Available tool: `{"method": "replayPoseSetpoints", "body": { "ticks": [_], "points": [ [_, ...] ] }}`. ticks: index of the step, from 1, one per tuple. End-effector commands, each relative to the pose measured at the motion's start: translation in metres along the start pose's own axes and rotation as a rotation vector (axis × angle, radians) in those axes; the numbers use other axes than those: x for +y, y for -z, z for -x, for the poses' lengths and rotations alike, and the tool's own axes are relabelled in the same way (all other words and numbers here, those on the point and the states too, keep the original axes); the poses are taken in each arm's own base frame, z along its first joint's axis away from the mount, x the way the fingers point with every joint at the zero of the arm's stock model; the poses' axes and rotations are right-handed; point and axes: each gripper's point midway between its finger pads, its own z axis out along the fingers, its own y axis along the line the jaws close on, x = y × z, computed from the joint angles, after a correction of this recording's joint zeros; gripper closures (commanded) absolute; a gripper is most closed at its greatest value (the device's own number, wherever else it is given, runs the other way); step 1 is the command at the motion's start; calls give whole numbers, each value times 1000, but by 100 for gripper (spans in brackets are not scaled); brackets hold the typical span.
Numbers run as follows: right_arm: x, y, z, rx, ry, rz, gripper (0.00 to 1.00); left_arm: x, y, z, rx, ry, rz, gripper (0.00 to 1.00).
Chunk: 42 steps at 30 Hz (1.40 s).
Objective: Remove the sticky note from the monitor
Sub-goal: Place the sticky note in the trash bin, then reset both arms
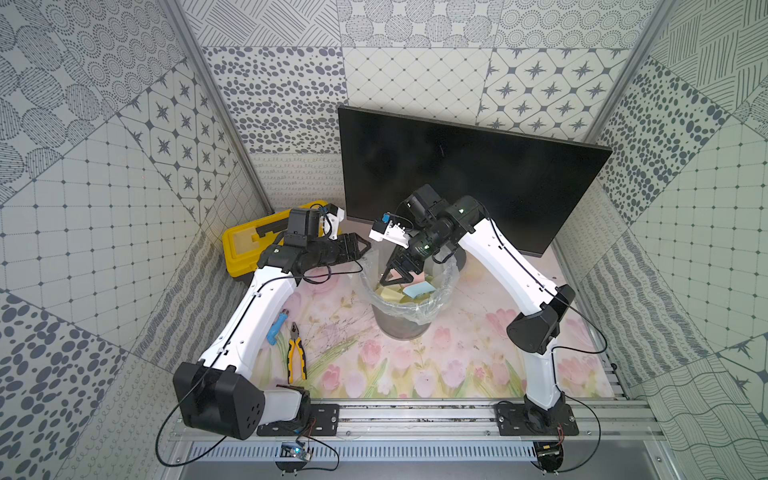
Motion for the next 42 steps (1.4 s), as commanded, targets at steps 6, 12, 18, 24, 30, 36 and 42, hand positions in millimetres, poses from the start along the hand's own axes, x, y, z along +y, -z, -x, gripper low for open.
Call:
{"method": "replayPoseSetpoints", "body": {
  "ticks": [6, 12, 18, 24, 30, 36, 42],
  "points": [
    [3, 26, 17, -76, 45, -91, 20, 4, 13, 17, -108, -18, 19, 24],
    [-10, 74, 33, -167, 43, -272, 20, 4, 34, 40, -287, -55, 57, 3],
    [-25, 126, 27, -211, 27, -499, 20, 32, 62, 61, -547, -39, 216, 1],
    [-44, 177, 8, -329, -60, -711, 20, 66, 79, 59, -644, -40, 412, 1],
    [-62, 246, -30, -656, -198, -928, 15, 83, 84, 56, -688, -55, 490, 1],
    [-75, 301, -101, -874, -378, -1153, 8, 96, 77, 56, -693, -31, 522, 1],
    [-89, 325, -174, -936, -555, -1378, 3, 108, 69, 53, -688, -3, 546, 1]
  ]
}}
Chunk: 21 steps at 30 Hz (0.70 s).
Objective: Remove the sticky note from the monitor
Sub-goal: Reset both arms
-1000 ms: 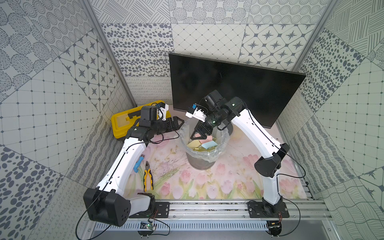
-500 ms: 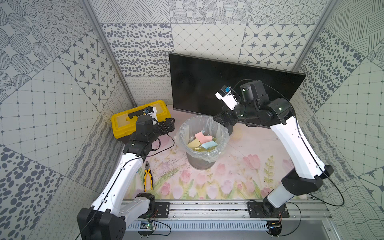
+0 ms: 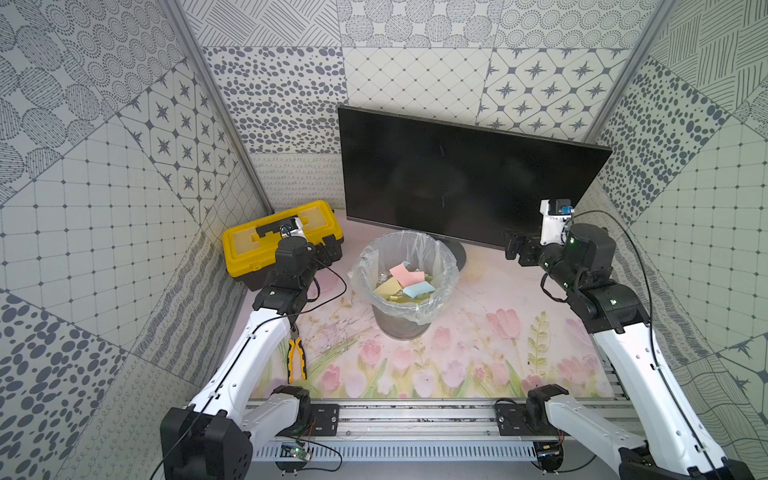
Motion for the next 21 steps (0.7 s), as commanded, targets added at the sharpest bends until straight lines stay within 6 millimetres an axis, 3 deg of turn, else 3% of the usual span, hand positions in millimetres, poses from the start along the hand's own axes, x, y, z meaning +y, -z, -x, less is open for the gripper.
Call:
{"method": "replayPoseSetpoints", "body": {
  "ticks": [1, 5, 9, 16, 21],
  "points": [
    [-40, 5, 7, -129, -108, -179, 3, 11, -5, 19, -111, 23, 63, 1],
    [-79, 0, -36, -129, -177, -341, 3, 24, -7, 10, -128, 43, 105, 1],
    [-98, -13, -77, -113, -223, -410, 3, 30, -11, 0, -110, 39, 120, 1],
    [-109, -40, -136, -101, -160, -436, 3, 33, -12, -9, -96, 39, 119, 1],
    [-114, -60, -161, -68, -94, -448, 3, 37, -16, -18, -79, 63, 128, 1]
  ]
}}
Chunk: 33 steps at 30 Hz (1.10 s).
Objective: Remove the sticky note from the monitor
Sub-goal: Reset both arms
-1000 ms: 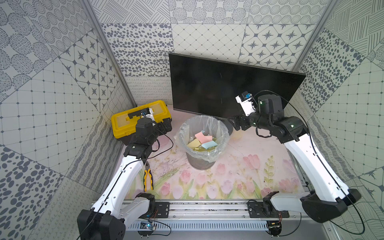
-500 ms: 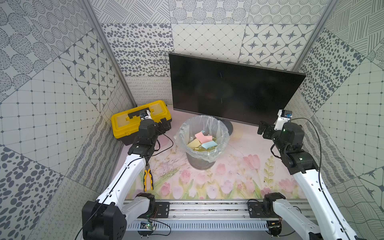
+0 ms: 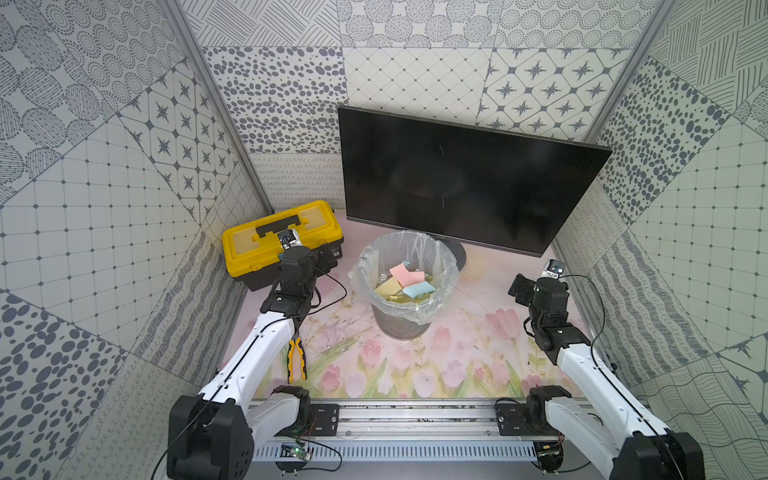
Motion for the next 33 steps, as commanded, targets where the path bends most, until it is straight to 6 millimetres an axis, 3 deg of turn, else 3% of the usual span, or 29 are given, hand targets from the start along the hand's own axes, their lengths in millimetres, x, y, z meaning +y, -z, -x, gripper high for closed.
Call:
{"method": "replayPoseSetpoints", "body": {
  "ticks": [1, 4, 7, 15, 22, 24, 33],
  "points": [
    [10, -10, 27, -129, 11, 24, 3, 2, -3, 10, -55, 52, 6, 1],
    [18, -23, 22, -128, -9, 60, 3, 2, -3, 8, -53, 70, 7, 1],
    [12, -36, 18, -160, -110, 79, 3, 3, -2, 8, -63, 81, 4, 1],
    [36, -67, -4, -129, 50, 176, 3, -4, -1, 2, -34, 23, -42, 1],
    [57, -74, -27, -166, 98, 303, 3, -4, -1, -12, -14, -58, -68, 1],
    [69, -78, -35, -80, 144, 350, 3, -3, -3, -21, 2, -91, -75, 1],
    [73, -80, -31, -84, 156, 368, 3, 14, -11, -57, 53, -271, -42, 1]
  ]
}}
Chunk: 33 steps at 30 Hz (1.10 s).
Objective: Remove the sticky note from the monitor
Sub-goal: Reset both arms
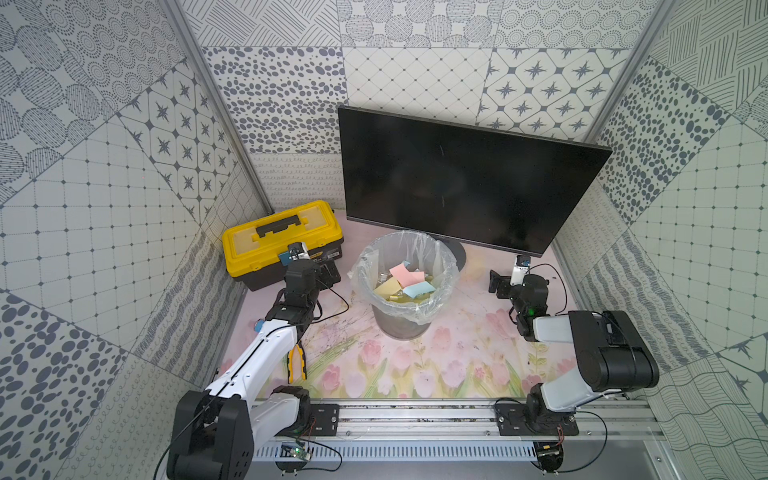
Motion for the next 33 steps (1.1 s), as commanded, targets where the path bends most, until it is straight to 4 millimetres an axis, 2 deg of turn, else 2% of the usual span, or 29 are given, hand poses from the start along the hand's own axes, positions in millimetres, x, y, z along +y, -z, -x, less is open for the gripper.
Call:
{"method": "replayPoseSetpoints", "body": {
  "ticks": [1, 3, 9, 15, 20, 22, 23, 25, 26, 33],
  "points": [
    [5, -1, 17, -52, 16, 23, 3, -1, -7, -5, -34, -167, -20, 1],
    [5, -1, 17, -52, 17, 22, 3, 0, -13, -19, -12, -201, -30, 1],
    [5, -1, 17, -52, 17, 22, 3, -6, -27, -38, -37, -271, -83, 1],
    [5, -1, 17, -52, 17, 22, 3, -5, -45, -61, -74, -264, -109, 1],
    [5, -1, 16, -51, 18, 21, 3, 3, -60, -80, -98, -259, -89, 1],
    [5, -1, 17, -52, 19, 20, 3, 2, -64, -72, -90, -243, -73, 1],
    [5, -1, 16, -51, 18, 20, 3, 6, -67, -82, -43, -246, -71, 1],
    [5, -1, 16, -51, 19, 20, 3, 7, -67, -75, -61, -220, -77, 1],
    [6, -1, 17, -52, 20, 22, 3, 10, -68, -79, -37, -213, -76, 1],
    [6, -1, 17, -53, 19, 21, 3, 10, -68, -78, -44, -214, -78, 1]
  ]
}}
